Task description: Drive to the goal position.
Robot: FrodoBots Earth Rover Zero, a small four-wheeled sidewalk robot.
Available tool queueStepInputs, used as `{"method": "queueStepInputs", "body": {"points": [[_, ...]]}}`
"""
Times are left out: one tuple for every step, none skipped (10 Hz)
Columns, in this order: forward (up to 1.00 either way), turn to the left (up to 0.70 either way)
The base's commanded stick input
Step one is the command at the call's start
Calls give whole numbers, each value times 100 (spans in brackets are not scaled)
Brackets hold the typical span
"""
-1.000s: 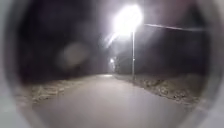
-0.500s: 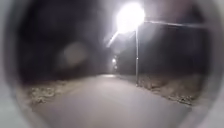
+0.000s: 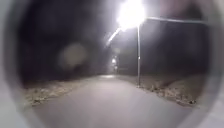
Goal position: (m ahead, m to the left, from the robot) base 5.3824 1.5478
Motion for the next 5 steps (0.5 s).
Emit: {"method": "queueStepInputs", "body": {"points": [[85, 0], [85, 0], [85, 0], [85, 0], [85, 0]]}}
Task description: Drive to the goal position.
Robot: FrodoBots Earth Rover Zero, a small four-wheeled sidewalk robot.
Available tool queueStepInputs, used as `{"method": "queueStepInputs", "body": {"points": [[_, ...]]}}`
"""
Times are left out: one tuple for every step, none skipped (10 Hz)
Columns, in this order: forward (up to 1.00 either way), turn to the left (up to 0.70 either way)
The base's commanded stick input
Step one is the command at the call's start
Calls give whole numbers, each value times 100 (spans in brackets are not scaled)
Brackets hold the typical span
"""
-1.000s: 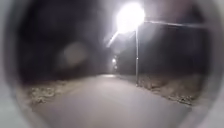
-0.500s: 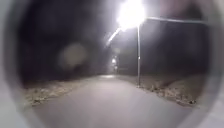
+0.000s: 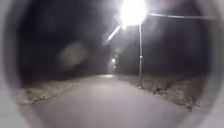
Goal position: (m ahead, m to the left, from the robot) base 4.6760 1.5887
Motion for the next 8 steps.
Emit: {"method": "queueStepInputs", "body": {"points": [[85, 0], [85, 28], [85, 34], [85, 0], [85, 0], [85, 0], [85, 0], [85, 0]]}}
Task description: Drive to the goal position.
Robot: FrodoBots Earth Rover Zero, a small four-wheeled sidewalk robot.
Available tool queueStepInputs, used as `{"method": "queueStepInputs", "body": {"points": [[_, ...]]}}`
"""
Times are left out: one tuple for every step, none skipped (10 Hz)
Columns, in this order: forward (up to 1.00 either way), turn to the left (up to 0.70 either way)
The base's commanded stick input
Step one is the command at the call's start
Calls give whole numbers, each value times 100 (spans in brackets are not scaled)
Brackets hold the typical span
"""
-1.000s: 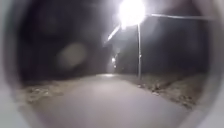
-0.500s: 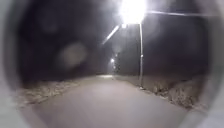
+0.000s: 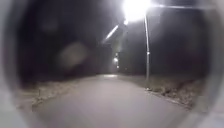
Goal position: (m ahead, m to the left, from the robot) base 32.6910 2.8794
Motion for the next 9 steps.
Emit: {"method": "queueStepInputs", "body": {"points": [[85, 0], [85, 0], [85, 0], [85, 0], [85, 0], [85, 20], [85, 34], [85, 34], [85, 27]]}}
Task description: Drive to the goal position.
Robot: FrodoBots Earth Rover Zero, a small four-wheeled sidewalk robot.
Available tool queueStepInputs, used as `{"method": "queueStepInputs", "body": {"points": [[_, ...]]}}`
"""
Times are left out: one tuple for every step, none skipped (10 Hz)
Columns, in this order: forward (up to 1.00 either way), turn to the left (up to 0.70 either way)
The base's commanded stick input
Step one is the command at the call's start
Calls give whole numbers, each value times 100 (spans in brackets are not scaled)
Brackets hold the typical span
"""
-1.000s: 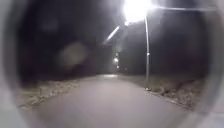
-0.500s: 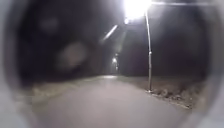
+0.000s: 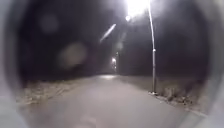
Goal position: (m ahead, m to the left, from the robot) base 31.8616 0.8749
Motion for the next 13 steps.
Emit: {"method": "queueStepInputs", "body": {"points": [[85, 8], [85, 0], [85, 0], [85, 0], [85, 0], [85, 0], [85, 0], [85, 0], [85, 0], [85, 0], [85, 0], [85, 0], [85, 0]]}}
